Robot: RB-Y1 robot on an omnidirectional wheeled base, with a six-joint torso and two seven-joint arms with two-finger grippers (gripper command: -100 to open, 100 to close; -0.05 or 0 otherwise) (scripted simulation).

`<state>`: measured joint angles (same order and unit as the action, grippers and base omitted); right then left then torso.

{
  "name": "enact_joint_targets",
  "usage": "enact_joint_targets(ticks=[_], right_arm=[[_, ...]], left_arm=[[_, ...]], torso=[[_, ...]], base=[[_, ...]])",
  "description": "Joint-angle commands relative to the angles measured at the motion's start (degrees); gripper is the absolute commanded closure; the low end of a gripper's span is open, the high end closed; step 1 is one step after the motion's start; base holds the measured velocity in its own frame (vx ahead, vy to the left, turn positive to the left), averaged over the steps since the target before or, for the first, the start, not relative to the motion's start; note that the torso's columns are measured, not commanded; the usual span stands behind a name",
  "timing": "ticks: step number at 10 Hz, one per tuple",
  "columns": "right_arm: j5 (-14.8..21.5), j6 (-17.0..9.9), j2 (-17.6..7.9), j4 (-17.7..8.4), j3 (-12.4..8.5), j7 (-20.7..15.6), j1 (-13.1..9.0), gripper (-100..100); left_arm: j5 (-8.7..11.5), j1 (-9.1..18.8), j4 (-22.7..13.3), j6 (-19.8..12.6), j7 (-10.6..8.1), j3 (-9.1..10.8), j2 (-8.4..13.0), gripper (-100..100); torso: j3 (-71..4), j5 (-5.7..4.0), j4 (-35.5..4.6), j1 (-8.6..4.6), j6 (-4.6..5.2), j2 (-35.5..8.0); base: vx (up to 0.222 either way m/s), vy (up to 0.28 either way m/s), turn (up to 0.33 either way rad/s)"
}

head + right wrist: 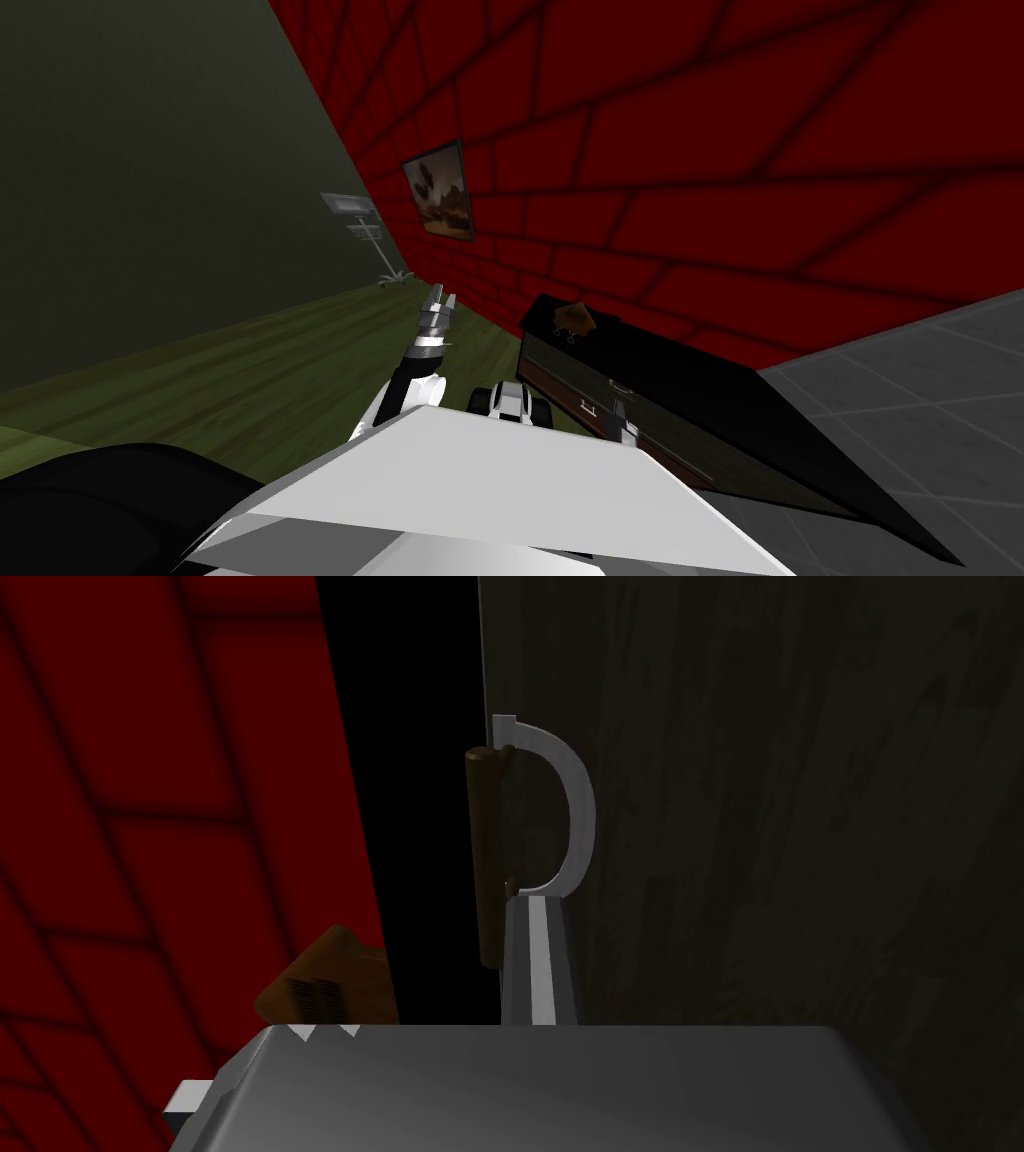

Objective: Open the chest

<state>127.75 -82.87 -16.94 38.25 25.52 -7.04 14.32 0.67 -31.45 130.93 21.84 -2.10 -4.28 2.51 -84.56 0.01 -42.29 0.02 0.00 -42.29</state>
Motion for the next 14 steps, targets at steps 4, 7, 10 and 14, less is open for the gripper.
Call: enact_joint_targets(ticks=[4, 7, 10, 14], right_arm=[[-0.7, 2.4, -4.8, 2.3, -0.6, 1.4, 0.2, -100], [-1.9, 4.2, -7.2, 2.7, -1.2, 2.5, -0.5, -100], [-1.2, 3.2, -6.1, 2.2, -0.9, 2.2, -0.2, 100], [-1.5, 4.4, -8.5, 3.4, -1.2, 3.6, 0.2, 100]], left_arm=[[0.0, 0.0, 0.0, 0.0, 0.00, -0.01, 0.0, 0], [0.0, 0.0, 0.0, 0.0, 0.00, -0.01, 0.0, 0], [0.0, 0.0, 0.0, 0.0, 0.00, -0.01, 0.0, 0], [0.0, 0.0, 0.0, 0.0, 0.00, -0.02, 0.0, 0]], torso=[[0.0, 0.01, 0.0, 0.04, 0.00, -0.1], [-0.1, -0.03, 0.0, -0.07, 0.01, 0.1], [0.0, -0.01, 0.0, -0.04, 0.02, 0.0], [0.2, 0.10, -0.1, 0.33, 0.01, -0.3]], base=[[-0.040, 0.028, 0.013], [-0.024, 0.026, 0.021], [0.008, 0.018, -0.001], [-0.089, 0.074, -0.028]])
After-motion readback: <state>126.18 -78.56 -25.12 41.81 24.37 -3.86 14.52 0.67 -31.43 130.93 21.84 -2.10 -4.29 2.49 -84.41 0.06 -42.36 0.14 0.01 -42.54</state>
